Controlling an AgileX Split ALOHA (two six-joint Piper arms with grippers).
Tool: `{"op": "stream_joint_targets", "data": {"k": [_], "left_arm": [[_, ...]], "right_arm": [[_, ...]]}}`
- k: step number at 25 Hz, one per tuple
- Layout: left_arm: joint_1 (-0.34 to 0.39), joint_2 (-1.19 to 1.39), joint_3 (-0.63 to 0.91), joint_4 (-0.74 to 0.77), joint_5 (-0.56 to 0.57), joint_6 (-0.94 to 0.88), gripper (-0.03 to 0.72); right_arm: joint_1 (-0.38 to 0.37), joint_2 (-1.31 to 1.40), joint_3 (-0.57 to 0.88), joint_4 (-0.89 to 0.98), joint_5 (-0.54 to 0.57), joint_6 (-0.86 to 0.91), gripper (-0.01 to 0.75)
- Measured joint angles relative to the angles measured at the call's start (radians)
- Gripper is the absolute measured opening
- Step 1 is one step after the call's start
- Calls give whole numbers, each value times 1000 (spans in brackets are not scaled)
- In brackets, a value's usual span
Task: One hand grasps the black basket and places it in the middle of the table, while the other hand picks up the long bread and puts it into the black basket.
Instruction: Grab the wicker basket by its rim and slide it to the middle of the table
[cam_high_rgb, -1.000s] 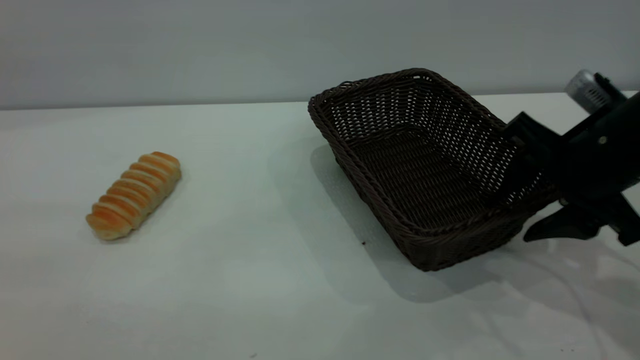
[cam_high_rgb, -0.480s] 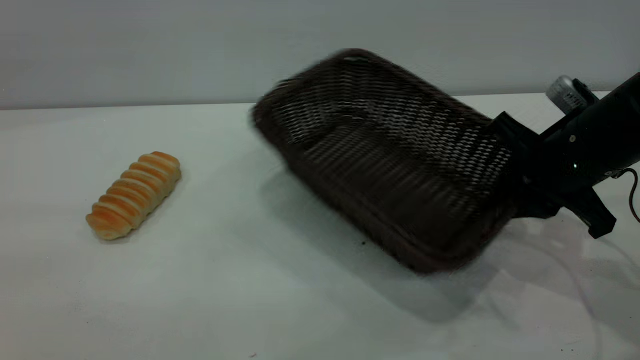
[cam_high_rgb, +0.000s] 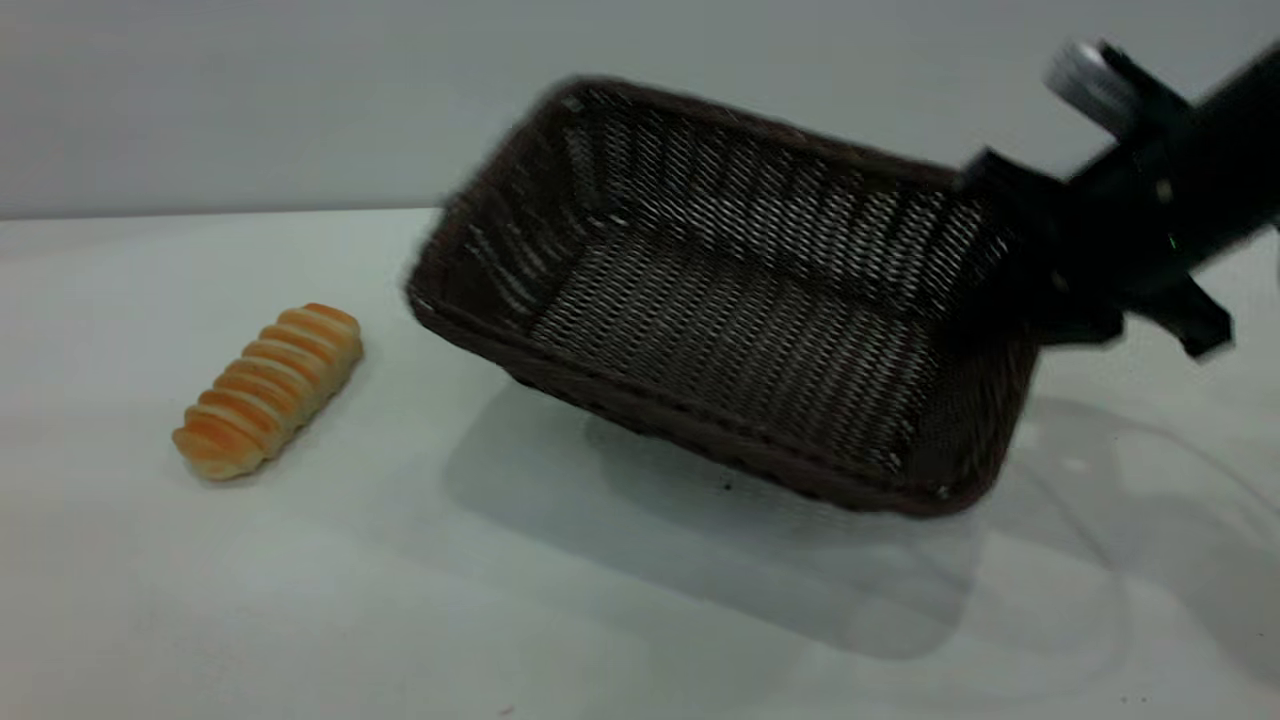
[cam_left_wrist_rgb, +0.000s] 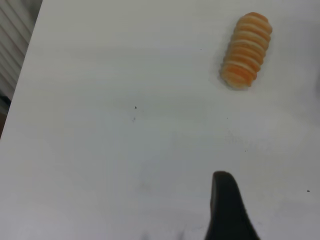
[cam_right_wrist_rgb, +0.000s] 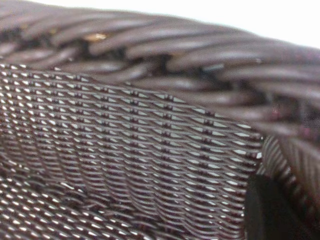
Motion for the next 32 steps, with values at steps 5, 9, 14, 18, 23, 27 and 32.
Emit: {"op": "stream_joint_targets", "data": {"k": [5,9,14,18,23,27,32], "left_arm": [[0,0,0,0,1,0,473],[0,0,0,-2,4,0,473],[0,0,0,-3,6,0,473],[0,0,0,-3,10,0,473],[0,0,0,-3,16,0,473],[0,0,0,-3,16,0,472],[0,0,0,-3,16,0,457]], "right_arm": [[3,57,-202,-290,175,208,92],[25,134,-353,-531,291,372,92],[81,228,-510,-637,377,439,92],[124,305,-602,-634,400,466,92],[147,364,-632,-634,395,482,92],[148,366,-636,-635,390,486,105],[146,366,-637,-638,403,486,265]]}}
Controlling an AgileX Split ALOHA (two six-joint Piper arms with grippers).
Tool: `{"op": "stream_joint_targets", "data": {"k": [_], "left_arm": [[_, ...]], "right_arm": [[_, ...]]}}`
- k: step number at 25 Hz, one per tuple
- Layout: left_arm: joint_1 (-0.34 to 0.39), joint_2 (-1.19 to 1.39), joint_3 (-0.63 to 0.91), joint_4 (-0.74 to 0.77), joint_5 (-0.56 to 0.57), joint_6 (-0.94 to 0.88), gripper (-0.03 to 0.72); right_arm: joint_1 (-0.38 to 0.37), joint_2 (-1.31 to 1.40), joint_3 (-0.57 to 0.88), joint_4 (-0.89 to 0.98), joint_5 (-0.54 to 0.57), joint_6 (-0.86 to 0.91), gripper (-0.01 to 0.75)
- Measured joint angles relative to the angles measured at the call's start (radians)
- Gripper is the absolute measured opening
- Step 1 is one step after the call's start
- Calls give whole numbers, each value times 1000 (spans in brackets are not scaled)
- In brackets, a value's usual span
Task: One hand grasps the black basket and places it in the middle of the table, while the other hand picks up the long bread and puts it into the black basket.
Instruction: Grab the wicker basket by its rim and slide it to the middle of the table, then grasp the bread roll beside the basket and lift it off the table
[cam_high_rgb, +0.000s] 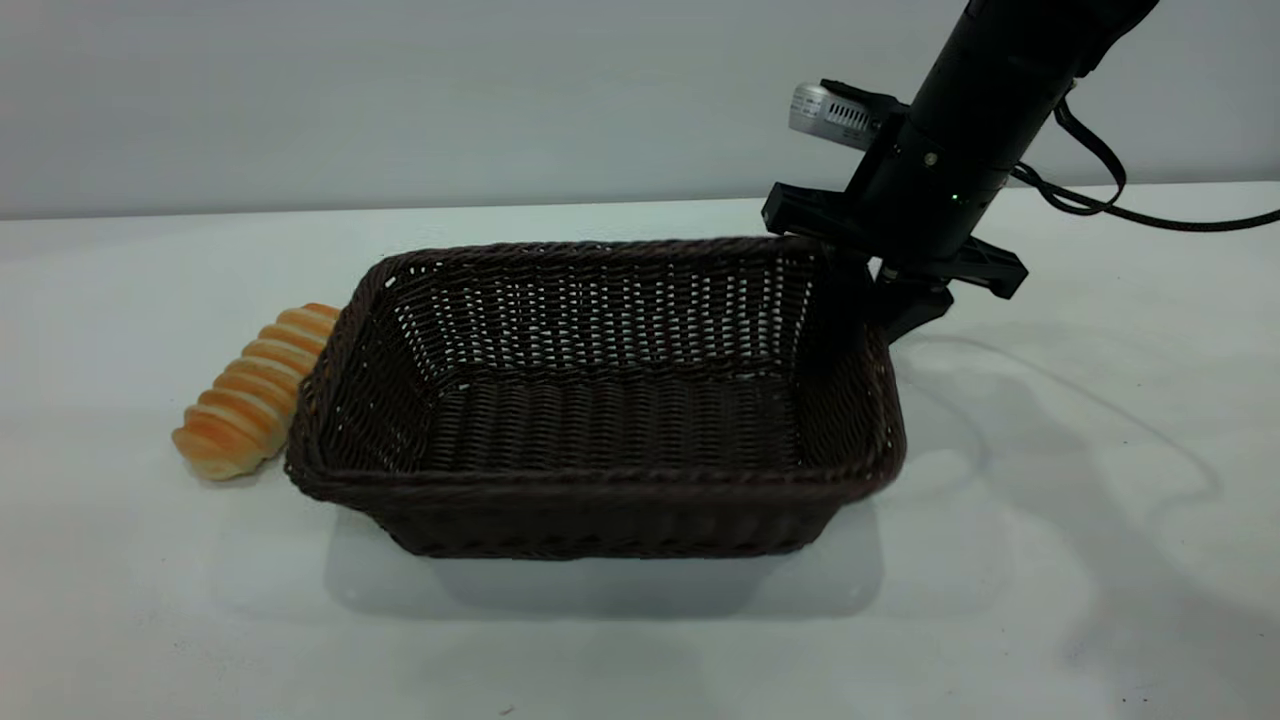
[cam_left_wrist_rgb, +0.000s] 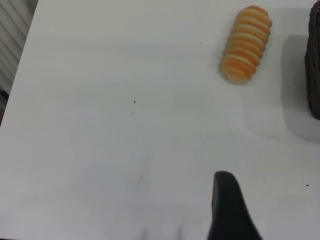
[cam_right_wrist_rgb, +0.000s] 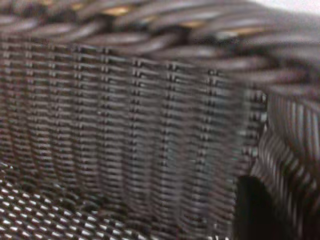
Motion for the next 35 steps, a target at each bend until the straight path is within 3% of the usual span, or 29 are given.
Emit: {"op": "stream_joint_targets", "data": {"k": [5,8,15,21,28,35], "left_arm": [[0,0,0,0,15,0,454],[0,0,0,0,22,-1,454],[0,1,0,0,28,-1,454],[0,105,0,-13,28,4,452],[0,351,-9,-21,-48,30,452],[0,589,-15,-35,-172,56,452]], "right_arm": [[-41,-45,0,4,23,-7,503],[-90,-103,0,5,59,-25,577],[-193,-233,0,-60,226,-108,560],[-204,-319,0,-287,369,-132,521],[-202,-455,31,-331,379,-101,511],[-197,-641,215,-337,385,-95,511]]}}
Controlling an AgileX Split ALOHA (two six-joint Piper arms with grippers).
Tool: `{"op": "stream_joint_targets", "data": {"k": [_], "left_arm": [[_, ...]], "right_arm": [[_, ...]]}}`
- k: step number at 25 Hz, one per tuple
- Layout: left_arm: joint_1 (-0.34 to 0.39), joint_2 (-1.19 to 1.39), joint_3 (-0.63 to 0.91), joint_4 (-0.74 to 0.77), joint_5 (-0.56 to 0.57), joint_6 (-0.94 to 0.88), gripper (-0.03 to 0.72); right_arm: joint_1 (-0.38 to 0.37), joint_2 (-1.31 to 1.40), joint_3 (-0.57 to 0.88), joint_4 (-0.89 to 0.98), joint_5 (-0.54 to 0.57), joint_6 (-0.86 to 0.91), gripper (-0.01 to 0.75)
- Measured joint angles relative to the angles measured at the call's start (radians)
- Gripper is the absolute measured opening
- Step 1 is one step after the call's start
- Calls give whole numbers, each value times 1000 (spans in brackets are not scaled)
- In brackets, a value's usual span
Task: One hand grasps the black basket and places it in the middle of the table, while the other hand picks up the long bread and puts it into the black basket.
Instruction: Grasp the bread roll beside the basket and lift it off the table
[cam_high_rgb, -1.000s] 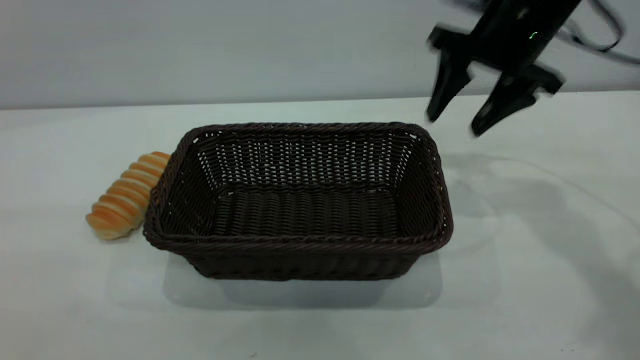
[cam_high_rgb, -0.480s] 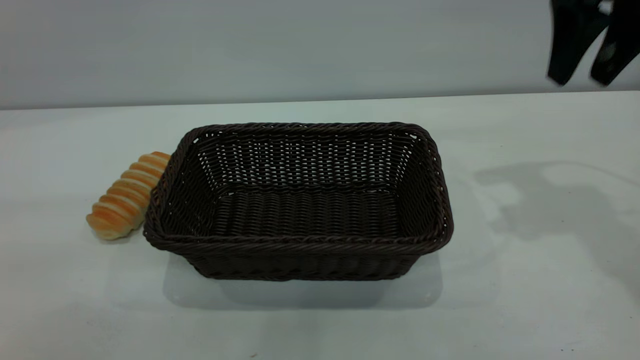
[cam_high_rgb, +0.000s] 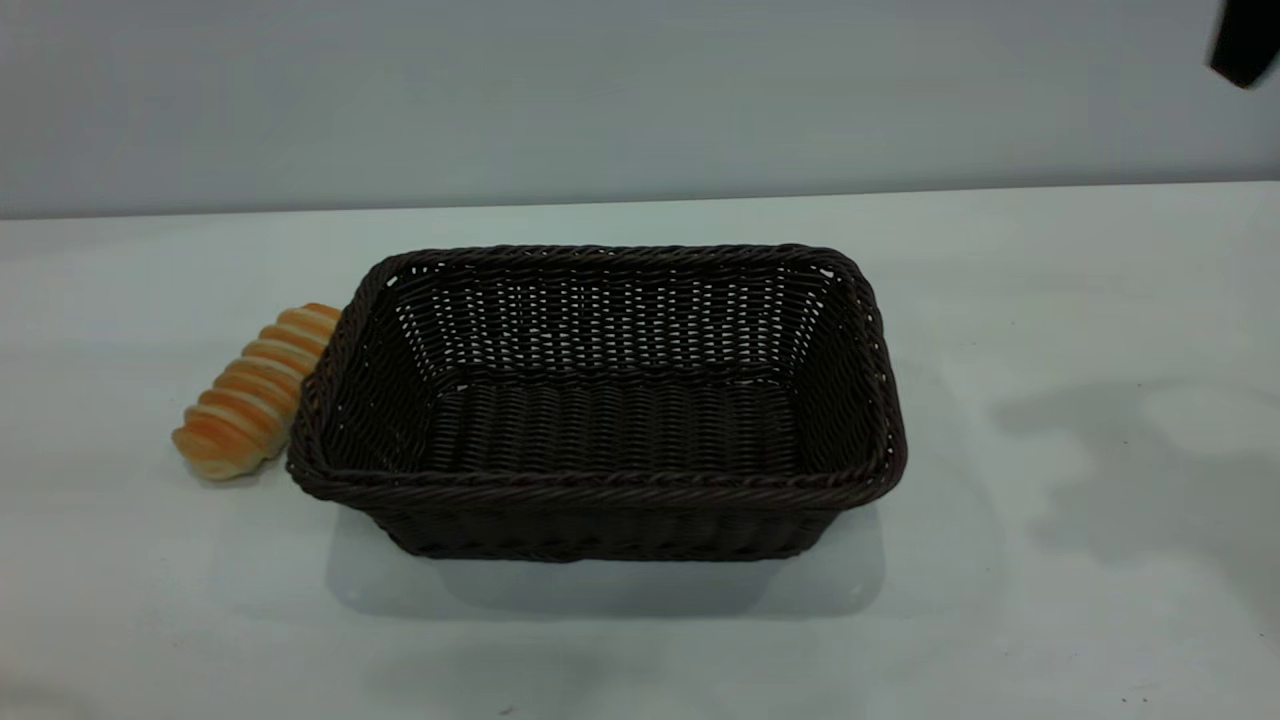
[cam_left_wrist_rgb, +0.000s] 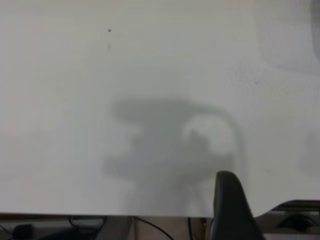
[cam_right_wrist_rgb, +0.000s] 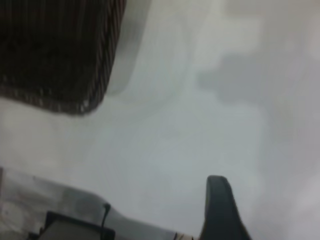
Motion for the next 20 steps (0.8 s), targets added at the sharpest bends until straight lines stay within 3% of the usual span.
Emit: {"op": "stream_joint_targets", "data": {"k": [11,20], "left_arm": [[0,211,-134,-79,-69,86,452],[0,463,-279,-241,-100,322,452]], "right_arm": [[0,-369,268,9,7,11,510],[0,-608,312,33,19,11,510]]}}
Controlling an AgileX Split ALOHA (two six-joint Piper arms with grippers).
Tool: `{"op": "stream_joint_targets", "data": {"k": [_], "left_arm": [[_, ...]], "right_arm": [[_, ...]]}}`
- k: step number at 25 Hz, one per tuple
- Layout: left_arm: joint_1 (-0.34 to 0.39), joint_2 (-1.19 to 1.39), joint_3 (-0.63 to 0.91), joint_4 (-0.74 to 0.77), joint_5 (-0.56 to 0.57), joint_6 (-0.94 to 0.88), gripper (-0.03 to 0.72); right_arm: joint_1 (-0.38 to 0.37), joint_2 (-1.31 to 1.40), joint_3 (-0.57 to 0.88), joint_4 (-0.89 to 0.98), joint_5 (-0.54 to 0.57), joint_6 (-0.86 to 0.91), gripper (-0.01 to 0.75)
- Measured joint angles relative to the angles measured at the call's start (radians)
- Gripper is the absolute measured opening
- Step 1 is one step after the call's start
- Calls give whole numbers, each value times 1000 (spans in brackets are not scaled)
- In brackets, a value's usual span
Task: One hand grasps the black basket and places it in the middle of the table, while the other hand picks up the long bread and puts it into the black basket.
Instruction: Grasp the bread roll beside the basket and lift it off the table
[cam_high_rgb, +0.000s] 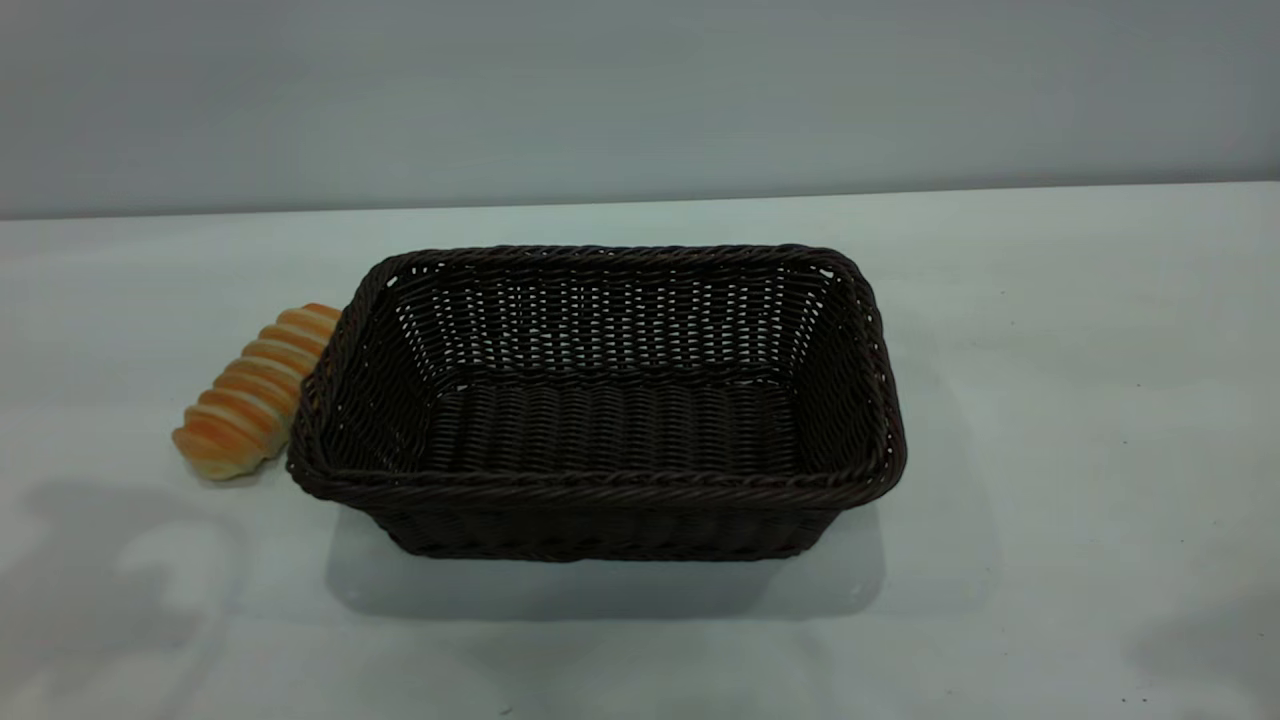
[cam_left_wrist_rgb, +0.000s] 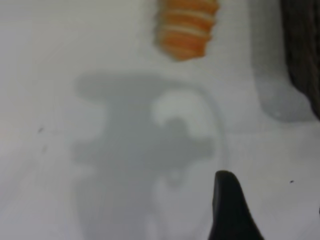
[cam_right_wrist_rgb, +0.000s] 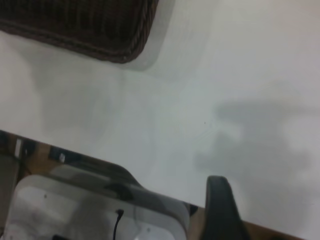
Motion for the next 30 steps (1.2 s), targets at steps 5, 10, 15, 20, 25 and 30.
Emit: {"op": "stream_joint_targets", "data": {"k": [5,10,15,20,25,30], "left_arm": [[0,153,-38,-40,-61,97,452],[0,285,-66,-40,-178,130,452],[0,403,-140,-40,-191,193,452],[0,513,-209,-40,-167,243,452],[0,601,-245,-40,-196,272,452],[0,667,-253,-61,-274,329,452]], "right_arm": [[0,-79,2,2,4,0,509],[0,-144,41,15,5,0,510],[0,-178,66,21,5,0,510],[0,-201,68,23,5,0,510],[0,-204,68,23,5,0,510],[0,-204,68,23,5,0,510]]}}
